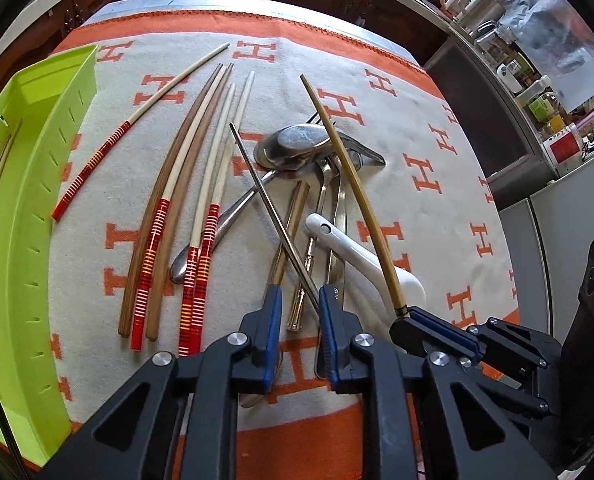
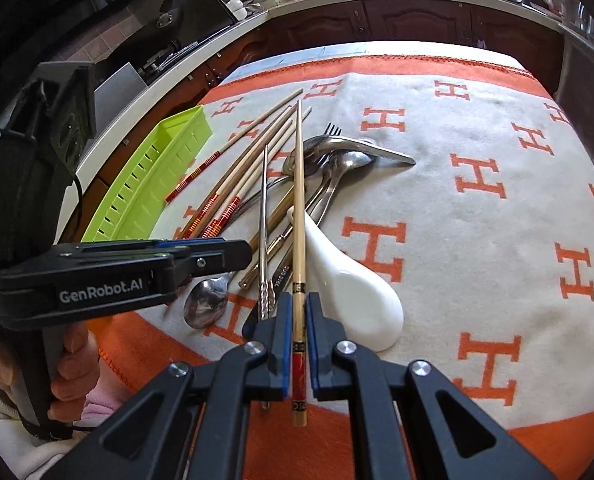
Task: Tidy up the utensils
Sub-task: 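Grasp a red-tipped wooden chopstick with the right tool while the left tool grasps a metal chopstick, then carry both chopsticks into the green tray and open both tools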
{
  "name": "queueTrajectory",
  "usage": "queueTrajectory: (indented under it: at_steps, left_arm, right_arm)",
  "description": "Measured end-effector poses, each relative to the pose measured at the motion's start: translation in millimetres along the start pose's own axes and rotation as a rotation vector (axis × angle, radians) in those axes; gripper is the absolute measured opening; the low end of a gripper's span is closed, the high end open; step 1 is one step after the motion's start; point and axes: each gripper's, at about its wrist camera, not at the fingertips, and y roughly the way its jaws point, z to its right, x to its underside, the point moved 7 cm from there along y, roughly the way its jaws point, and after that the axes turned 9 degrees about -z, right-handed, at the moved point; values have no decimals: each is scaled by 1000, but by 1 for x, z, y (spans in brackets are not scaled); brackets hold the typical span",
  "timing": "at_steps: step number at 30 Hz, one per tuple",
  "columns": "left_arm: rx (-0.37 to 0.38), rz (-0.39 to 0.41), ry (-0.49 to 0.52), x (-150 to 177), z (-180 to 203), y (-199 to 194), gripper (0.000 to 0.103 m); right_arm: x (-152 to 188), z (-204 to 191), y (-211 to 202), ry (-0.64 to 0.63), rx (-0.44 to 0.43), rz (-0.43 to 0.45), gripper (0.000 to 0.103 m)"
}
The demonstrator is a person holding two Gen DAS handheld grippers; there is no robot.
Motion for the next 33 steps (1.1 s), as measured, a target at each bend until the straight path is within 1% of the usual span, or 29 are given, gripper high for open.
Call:
queueTrajectory:
  at_steps: [3, 12, 16, 19, 25, 29, 33]
  left_arm:
    - [9, -9, -1, 0, 2, 3, 12]
    - [-1, -34, 12, -5, 12, 13, 11]
    - [-23, -34, -4, -11, 10, 17, 11]
    - [-31, -48, -22, -14, 7, 23, 11]
    - [-41, -27, -28, -22, 8, 25, 8]
    - [-31, -18, -37, -24, 7, 24, 6]
    - [-5, -20, -33, -23, 9, 21, 4]
  right_arm:
    - [1, 3, -1, 13, -12, 2, 6]
    - [2, 8, 1, 27, -33, 4, 6]
    - [3, 12, 1, 32, -39, 1, 6]
    - [3, 14, 2, 34, -41, -3, 6]
    - [2, 16, 1, 36, -46, 0, 6]
    - [2, 17, 1, 39, -49, 1, 6]
    - [2, 18, 0, 46, -52, -2, 6]
